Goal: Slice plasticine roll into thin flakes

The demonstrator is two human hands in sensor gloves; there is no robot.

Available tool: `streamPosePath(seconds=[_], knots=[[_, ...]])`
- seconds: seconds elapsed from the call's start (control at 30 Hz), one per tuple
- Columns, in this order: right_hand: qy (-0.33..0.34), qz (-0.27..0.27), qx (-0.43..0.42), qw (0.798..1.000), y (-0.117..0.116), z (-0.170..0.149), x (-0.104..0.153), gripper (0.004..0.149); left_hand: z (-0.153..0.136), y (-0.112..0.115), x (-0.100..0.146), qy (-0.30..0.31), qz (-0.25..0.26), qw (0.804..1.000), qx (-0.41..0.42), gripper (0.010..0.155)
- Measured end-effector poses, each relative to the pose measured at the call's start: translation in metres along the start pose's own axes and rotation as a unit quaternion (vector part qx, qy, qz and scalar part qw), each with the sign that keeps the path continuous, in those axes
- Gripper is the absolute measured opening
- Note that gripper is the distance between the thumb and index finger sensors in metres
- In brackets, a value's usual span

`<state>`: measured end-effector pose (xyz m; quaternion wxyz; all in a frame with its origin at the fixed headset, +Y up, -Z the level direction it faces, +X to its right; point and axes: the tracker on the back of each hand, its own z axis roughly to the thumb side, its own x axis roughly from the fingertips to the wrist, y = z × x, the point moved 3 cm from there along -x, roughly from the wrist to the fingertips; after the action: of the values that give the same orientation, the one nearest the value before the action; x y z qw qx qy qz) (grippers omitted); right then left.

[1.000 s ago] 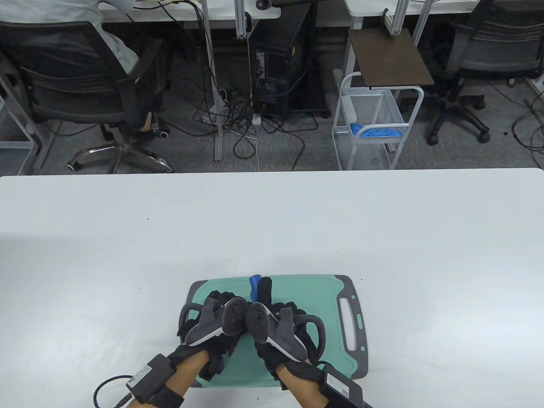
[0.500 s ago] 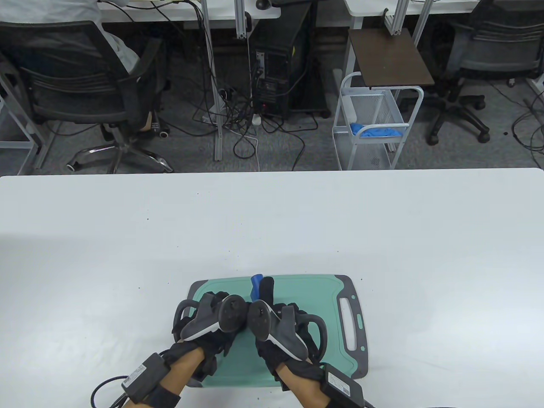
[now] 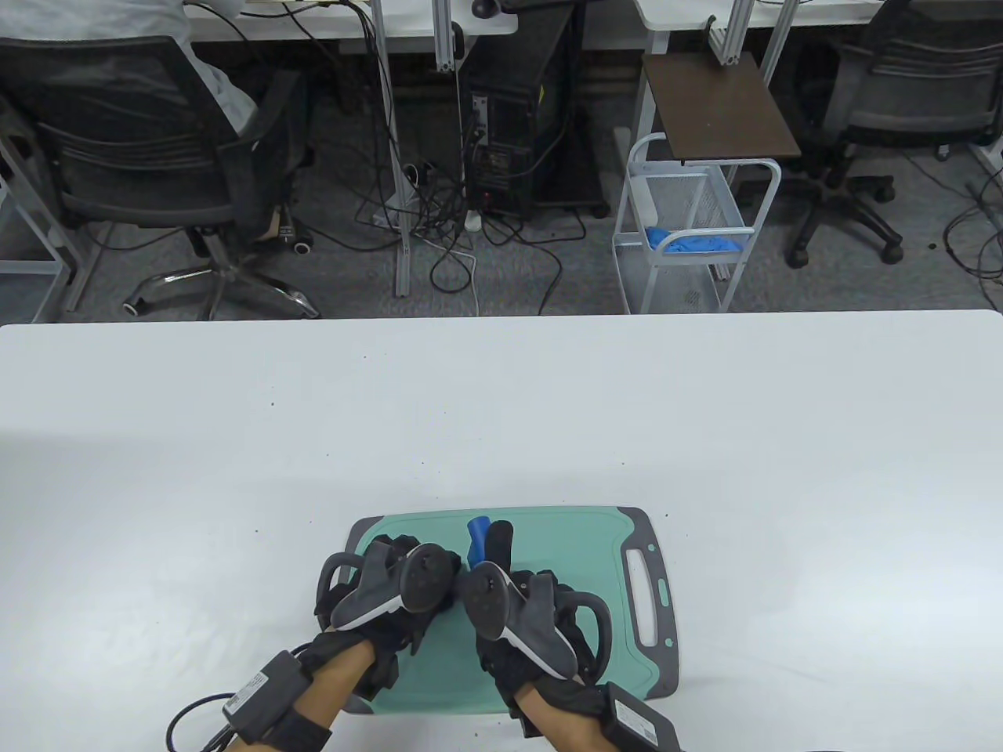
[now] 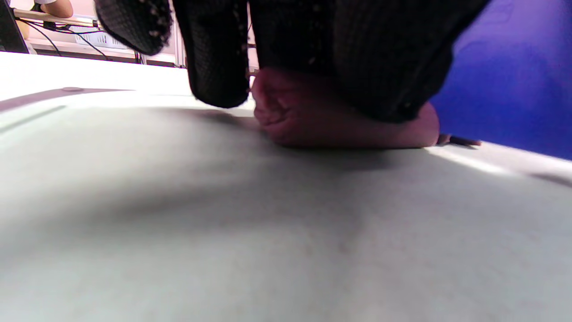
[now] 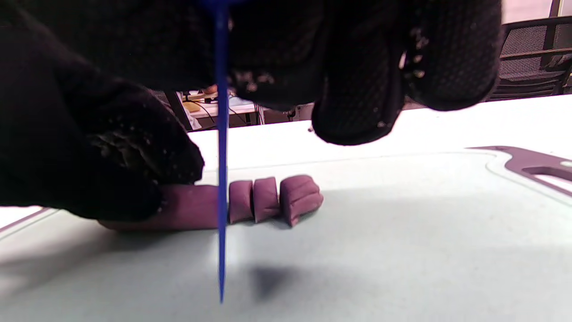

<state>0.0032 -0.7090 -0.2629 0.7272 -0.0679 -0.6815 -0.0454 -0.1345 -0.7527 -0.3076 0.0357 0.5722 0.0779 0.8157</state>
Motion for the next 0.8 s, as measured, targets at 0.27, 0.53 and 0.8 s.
streamPosePath(seconds=[0.27,0.53,0.8], knots=[[0.006,-0.019,-0.008,1.000,0.012,0.003,0.007,0.085,0.000,0.000,0.000,0.000,0.002,1.000,0.001,0.053],[0.015,-0.008,-0.011,1.000,0.014,0.007,0.010,0.084,0.000,-0.001,0.000,0.000,0.003,1.000,0.001,0.052],[0.018,-0.001,-0.010,1.000,0.014,0.009,0.012,0.084,0.000,-0.001,0.000,0.000,0.004,1.000,0.001,0.051]])
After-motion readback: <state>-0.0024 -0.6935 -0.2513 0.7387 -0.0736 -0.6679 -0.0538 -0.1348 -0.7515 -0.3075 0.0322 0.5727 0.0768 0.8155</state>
